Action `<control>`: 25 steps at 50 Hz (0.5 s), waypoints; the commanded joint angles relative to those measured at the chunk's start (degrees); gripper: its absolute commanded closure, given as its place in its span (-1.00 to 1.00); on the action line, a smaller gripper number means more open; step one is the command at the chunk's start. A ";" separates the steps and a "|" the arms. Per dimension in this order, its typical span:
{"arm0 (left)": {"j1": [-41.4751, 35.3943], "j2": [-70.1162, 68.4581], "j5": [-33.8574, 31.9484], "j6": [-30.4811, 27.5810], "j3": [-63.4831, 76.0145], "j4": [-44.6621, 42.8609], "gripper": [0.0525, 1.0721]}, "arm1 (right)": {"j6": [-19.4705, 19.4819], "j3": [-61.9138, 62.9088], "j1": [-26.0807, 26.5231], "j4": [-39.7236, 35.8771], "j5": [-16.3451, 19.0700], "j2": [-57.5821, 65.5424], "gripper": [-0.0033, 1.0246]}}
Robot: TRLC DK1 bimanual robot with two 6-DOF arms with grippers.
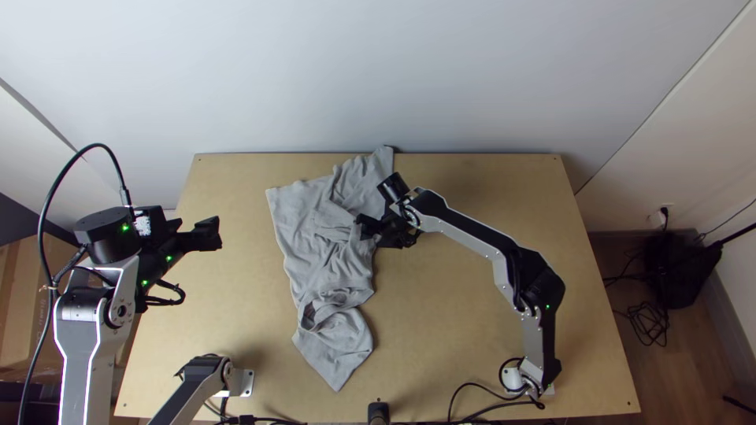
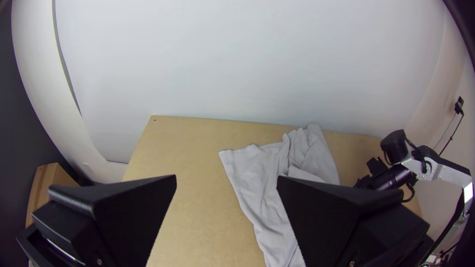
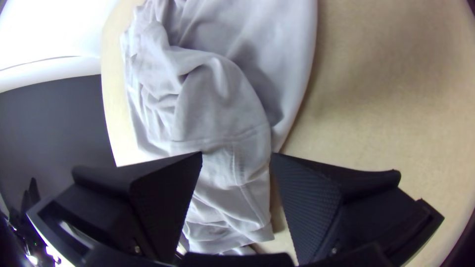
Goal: Fold the t-shirt
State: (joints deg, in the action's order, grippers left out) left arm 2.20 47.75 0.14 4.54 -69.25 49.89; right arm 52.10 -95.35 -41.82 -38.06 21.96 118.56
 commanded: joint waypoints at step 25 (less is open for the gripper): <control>-0.44 0.68 -0.41 -0.23 1.14 -0.14 -0.92 | -3.58 1.04 -1.07 0.71 -6.31 -3.51 0.95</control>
State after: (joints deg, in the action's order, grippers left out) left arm 2.20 47.75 0.16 4.51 -69.17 49.84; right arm 50.33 -97.45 -43.44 -37.30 16.25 121.56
